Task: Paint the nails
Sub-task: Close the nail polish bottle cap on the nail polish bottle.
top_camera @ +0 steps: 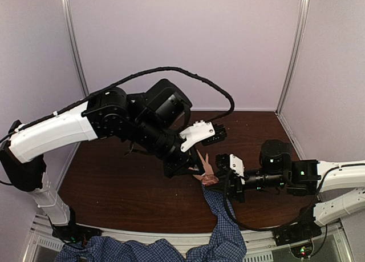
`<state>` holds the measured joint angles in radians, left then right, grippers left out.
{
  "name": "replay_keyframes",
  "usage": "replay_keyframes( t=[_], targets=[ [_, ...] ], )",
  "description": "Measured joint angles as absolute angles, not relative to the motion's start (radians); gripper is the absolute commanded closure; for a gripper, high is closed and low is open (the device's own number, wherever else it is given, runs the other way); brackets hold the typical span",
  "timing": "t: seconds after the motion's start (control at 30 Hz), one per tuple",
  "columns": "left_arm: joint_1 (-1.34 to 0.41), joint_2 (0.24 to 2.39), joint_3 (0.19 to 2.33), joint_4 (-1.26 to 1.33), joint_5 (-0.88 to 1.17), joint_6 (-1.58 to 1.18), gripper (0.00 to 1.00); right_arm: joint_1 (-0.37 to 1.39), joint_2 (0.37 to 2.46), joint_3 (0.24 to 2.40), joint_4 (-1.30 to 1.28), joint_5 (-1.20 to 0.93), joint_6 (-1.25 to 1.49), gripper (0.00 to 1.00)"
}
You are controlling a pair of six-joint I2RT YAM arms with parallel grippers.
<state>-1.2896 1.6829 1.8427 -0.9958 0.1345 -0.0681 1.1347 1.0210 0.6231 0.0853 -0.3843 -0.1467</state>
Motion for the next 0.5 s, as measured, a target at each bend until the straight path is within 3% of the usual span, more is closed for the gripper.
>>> replay_keyframes(
  t=[0.5],
  targets=[
    [-1.291,1.695,1.840,-0.988,0.130,-0.068,1.00,1.135,1.015,0.623,0.104,-0.385,-0.146,1.00]
  ],
)
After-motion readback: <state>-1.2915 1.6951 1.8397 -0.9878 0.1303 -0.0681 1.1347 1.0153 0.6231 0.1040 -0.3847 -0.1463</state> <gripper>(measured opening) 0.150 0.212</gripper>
